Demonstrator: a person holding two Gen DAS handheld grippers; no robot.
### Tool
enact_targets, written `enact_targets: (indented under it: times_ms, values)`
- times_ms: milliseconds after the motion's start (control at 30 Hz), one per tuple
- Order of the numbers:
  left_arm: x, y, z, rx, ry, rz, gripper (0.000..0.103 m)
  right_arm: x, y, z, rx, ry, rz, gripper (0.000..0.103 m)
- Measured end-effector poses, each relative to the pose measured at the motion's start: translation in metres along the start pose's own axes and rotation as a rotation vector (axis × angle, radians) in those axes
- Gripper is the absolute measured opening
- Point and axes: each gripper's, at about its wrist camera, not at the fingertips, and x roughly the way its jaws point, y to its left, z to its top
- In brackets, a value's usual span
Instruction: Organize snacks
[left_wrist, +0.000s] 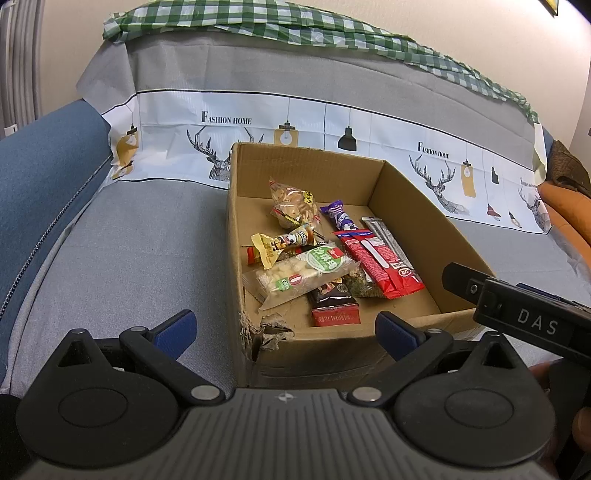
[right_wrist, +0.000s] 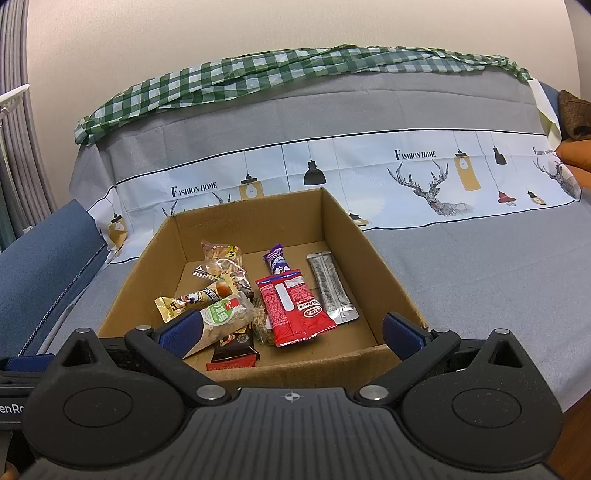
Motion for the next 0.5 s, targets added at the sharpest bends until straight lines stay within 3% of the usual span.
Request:
enact_targets:
  times_ms: [500]
  values:
    - [-0.0028, -0.0019, 0.0045, -0.001, -0.028, -0.009, 0.103, 0.0004, -0.0002, -0.0037, 0.001, 0.004, -0.018, 0.102]
